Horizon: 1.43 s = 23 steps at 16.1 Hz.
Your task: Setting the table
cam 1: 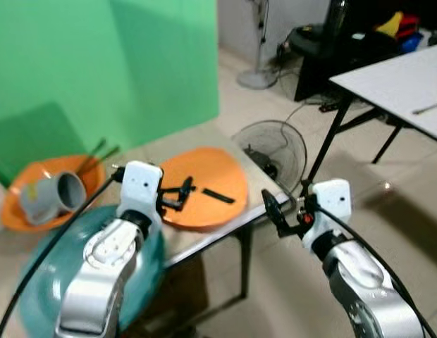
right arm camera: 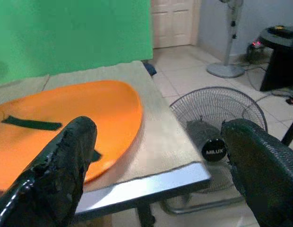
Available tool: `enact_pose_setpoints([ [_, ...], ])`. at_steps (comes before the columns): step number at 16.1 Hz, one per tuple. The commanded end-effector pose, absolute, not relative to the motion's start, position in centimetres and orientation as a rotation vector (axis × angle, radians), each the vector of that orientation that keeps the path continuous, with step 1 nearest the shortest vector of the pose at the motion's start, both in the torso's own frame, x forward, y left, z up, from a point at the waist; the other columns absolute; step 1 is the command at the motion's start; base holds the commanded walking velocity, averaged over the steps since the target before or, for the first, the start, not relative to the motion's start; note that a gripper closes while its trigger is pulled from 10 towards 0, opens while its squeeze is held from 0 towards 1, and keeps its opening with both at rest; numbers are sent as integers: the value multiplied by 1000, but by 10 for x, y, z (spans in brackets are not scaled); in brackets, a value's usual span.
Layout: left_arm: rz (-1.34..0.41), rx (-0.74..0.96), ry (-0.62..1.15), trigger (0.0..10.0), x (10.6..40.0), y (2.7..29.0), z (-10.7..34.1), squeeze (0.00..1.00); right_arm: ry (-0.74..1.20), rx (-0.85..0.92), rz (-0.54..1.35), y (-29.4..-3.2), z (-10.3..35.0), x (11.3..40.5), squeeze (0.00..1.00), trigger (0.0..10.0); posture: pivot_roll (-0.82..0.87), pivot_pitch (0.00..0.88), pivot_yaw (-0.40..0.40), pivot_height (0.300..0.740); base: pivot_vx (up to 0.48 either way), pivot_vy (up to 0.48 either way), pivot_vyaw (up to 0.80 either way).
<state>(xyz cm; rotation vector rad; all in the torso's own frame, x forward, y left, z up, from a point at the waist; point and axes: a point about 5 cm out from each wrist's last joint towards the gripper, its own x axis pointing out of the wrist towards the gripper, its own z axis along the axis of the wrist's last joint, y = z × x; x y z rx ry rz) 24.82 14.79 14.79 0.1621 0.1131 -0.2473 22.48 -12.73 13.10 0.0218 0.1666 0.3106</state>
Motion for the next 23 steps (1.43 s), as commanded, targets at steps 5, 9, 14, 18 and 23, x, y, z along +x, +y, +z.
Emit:
enact_pose_setpoints([
  [5, -255, 169, 87, 10000, 249, 147, 152, 0, 143, 34, 322, -124, 137, 231, 1000, 10000, 129, 0, 46, 740, 0, 0, 0],
  [9, -257, 153, 85, 10000, 248, 148, 153, 0, 136, 13, 330, -123, 139, 234, 1000, 10000, 134, 0, 43, 740, 68, 0, 0],
  [14, -255, 149, 84, 10000, 248, 148, 153, 0, 137, 23, 316, -124, 138, 237, 1000, 10000, 137, 0, 39, 740, 292, 0, 640],
  [18, -273, 151, 91, 10000, 249, 145, 150, 0, 125, 9, 275, -131, 141, 242, 1000, 10000, 122, 0, 41, 740, 66, 0, 0],
  [23, -314, 150, 108, 10000, 259, 140, 144, 0, 138, 8, 201, -143, 144, 259, 1000, 10000, 91, 0, 47, 740, 0, 0, 0],
])
